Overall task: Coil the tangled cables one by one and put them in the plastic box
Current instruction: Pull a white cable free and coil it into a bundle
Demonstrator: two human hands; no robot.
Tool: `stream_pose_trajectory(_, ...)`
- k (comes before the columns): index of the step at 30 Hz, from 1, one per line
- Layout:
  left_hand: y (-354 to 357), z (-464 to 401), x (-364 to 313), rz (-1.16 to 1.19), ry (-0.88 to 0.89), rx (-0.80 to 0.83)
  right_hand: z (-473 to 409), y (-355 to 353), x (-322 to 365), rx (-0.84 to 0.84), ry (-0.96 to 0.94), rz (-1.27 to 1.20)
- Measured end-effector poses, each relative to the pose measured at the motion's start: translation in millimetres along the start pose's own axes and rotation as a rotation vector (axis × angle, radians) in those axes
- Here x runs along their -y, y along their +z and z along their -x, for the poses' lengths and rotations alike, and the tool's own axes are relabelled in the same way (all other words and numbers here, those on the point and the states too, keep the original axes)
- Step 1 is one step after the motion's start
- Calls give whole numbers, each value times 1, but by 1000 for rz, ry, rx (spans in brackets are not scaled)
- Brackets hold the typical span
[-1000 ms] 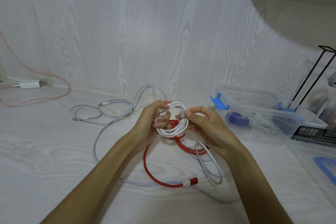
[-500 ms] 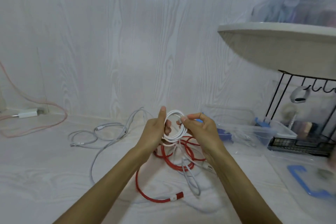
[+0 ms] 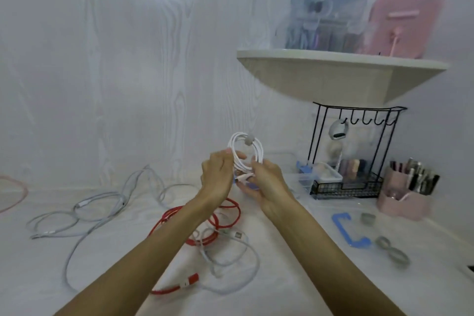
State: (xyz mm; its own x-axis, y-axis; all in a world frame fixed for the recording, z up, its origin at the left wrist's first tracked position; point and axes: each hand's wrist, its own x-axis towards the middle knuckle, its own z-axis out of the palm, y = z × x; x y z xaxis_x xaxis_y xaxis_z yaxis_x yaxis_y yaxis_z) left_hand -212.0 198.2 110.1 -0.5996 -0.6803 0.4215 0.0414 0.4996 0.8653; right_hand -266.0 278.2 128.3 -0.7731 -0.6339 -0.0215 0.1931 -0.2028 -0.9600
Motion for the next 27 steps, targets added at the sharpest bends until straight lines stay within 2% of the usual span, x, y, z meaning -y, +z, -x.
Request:
stream_pose_trajectory(2,0,-15,-6,-86,23,135,-13,-15,16,-50,-44,217)
stream_pose_trajectory(4,-2,-36,-13,66,-29,254,-29,-31,33,-22,-61,465)
stream_pose_trajectory(6,-3,-63,-17,173,-108,318,-50,-44,52,55,-84,614)
stream_pose_trajectory(10,2,-105,-22,-84,-3,416,-85,-63,80,196,-37,730)
stream_pose_trajectory(14,22,-142,4,-160,-64,446,-135,-79,88,68,-26,582)
stream_pose_trajectory(16,36,-153,22,-267,-82,470,-156,-83,81,37,-55,618)
stream_pose_trajectory(20,58,-174,48,-495,-27,442,-198,-85,63,9,-57,823)
stream_pose_trajectory(22,66,-185,51,-580,1,470,-217,-84,56,40,38,970)
stream_pose_trajectory(25,79,-198,48,-754,29,624,-241,-82,43,114,237,1222)
stream_pose_trajectory(27,84,-203,43,-915,136,628,-254,-83,32,140,286,1346)
